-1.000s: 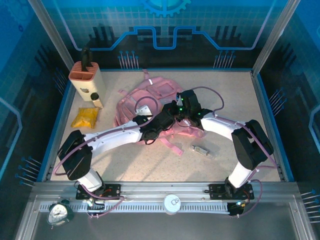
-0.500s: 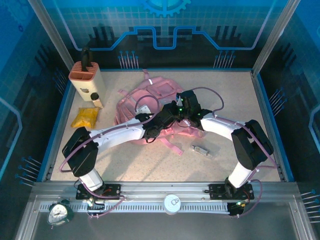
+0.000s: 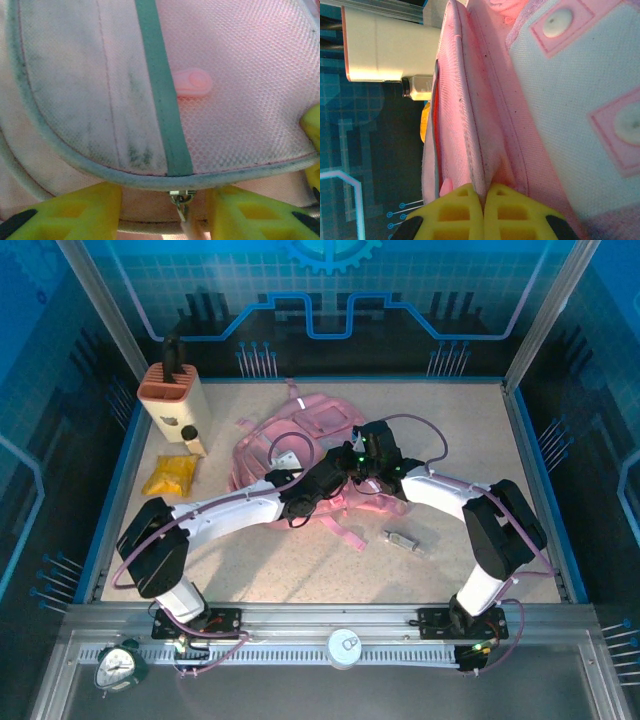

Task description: Pack the student bag

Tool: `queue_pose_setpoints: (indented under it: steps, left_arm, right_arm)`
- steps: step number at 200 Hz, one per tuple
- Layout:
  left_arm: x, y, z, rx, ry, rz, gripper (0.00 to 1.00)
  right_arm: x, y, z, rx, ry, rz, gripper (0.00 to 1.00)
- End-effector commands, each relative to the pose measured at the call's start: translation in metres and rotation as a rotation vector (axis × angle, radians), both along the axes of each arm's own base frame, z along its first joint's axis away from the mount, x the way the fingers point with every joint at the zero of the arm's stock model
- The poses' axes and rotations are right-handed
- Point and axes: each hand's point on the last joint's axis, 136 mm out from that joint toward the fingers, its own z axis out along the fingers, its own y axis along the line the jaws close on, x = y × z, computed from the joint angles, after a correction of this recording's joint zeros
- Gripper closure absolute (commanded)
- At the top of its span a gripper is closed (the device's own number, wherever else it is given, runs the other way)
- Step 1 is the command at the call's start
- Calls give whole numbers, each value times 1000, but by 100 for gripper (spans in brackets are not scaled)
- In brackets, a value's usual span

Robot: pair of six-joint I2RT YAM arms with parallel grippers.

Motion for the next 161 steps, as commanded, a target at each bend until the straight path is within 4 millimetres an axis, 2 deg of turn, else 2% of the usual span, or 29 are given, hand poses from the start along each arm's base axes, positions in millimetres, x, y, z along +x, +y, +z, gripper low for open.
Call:
queue_pose_setpoints:
  steps: [1,37,71,91,112,128,141,161]
  left_arm:
    - [-2,-8,2,-27,-5,-45,58]
    - [3,-20,0,-40,8,-72,63]
    - [3,-23,-1,-42,12,-85,74]
    - [0,-16,1,-27,10,-83,82]
    - [-2,-17,8,-44,-13,-129,100]
    - [-5,-15,14,-33,-30,-185,100]
    - [-9,-6,17,-5,-27,-209,100]
    - [-12,-3,14,3,-28,-335,100]
  right_arm:
    - [10,13,51,88,-159,22,100]
    - [10,13,50,84,-160,21,100]
    - [10,12,47,75,-161,19,100]
    - [10,10,47,63,-166,18,100]
    - [13,6,42,52,-159,19,100]
    - [15,3,40,46,-155,18,100]
    - [17,-2,39,35,-157,12,100]
    - [18,-6,41,37,-152,37,100]
